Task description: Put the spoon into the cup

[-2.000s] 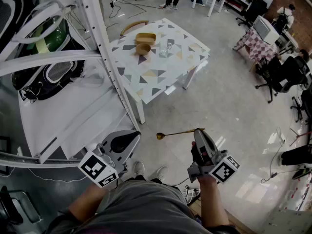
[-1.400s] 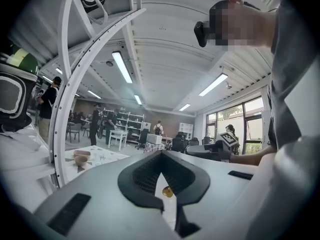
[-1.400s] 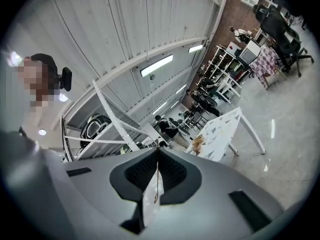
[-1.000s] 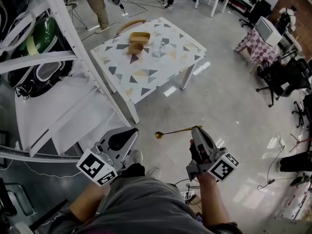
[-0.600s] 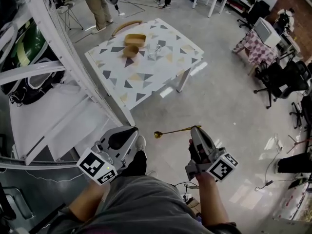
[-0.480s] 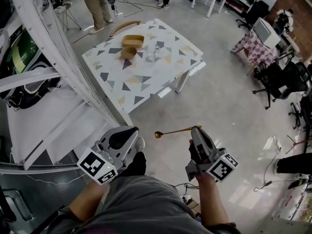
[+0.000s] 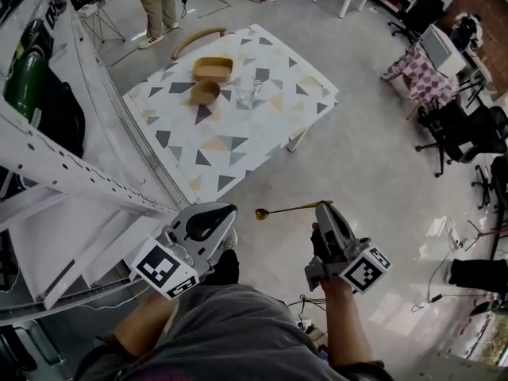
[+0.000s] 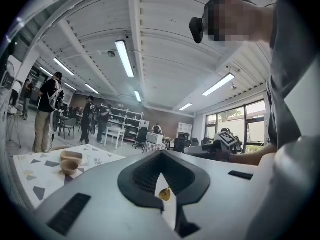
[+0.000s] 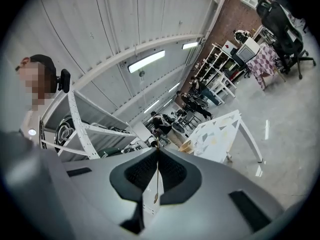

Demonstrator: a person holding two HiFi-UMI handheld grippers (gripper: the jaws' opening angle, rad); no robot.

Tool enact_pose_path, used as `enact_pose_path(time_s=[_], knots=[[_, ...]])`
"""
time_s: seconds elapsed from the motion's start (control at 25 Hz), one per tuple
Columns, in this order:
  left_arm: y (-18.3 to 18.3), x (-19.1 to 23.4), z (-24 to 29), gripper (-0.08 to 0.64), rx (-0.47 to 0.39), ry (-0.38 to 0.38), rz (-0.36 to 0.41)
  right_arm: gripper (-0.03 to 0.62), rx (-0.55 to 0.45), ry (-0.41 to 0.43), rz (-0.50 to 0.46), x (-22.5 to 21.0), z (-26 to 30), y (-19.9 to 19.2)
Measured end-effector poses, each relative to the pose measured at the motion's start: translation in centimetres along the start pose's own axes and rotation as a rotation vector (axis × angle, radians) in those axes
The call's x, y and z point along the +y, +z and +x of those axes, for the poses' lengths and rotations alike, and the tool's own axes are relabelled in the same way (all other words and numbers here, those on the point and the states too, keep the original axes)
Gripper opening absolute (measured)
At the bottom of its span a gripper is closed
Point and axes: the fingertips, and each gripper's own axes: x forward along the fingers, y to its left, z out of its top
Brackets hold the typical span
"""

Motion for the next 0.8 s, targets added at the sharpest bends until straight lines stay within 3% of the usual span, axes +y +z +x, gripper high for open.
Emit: enact_pose_path(time_s=[0.32,0.8], knots=[[1.4,5.3,3.4,0.014,-0.003,-0.026,-0.01,0.023,-0.006,-0.032,0.0,-2.1,6.2,1.8],[1.6,8.7,5.9,0.014,0.006,-0.076,-0.051,0.023,-0.026,-0.063,-0.004,-2.7,12.1,3.1]])
